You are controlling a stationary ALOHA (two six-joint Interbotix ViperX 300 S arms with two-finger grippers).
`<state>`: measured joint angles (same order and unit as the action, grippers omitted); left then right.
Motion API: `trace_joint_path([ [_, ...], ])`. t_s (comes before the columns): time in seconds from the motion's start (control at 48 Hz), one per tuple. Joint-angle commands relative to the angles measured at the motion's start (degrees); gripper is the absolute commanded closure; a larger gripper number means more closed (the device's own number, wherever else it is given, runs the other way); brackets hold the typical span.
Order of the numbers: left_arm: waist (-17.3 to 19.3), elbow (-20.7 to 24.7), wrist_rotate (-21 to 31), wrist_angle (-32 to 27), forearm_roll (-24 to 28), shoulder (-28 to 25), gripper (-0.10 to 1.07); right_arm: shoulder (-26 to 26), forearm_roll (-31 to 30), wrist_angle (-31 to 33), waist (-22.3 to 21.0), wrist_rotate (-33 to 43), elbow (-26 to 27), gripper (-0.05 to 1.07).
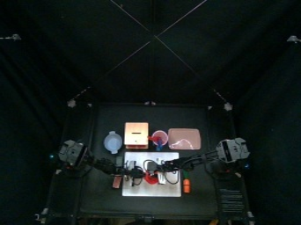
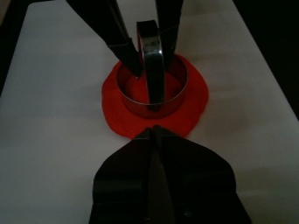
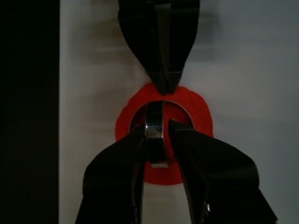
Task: Remove excess dough
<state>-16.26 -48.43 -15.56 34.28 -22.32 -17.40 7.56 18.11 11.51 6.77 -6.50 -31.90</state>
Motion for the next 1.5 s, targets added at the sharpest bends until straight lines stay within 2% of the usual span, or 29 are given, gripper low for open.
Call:
trace_joint_path([
  [0.0,0.18,0.44,0.09,-0.09,-0.09,0.26,0.43,-2.46,-0.09,0.44,-0.26,-0.09,1.58,0.43],
  [0.271,0.26,0.62,0.09,-0.97,-0.09,0.26,0.43,-2.55,-0.88,2.55,-0.79,-0.18,2.99,0.54],
  [0.562,0.18,0.53,0.09,-1.14,-0.09,0.26,0.43,-2.81,-1.76,4.22,-0.79,-0.18,3.78,0.54],
  [0.792,0.26,0.35,0.09,-1.23,-0.09,0.18,0.43,-5.98,-4.04,2.9,-1.49,-0.18,2.2,0.54],
  [1.146,0.26,0.18,0.09,-1.23,-0.44,0.18,0.43,-14.5,-5.8,1.93,-4.75,-0.18,-4.22,0.54],
  [1.479,0.44,-0.18,0.0,-1.32,-0.53,4.39,0.43,-22.15,-6.42,2.11,-9.93,-0.26,-15.47,0.54],
])
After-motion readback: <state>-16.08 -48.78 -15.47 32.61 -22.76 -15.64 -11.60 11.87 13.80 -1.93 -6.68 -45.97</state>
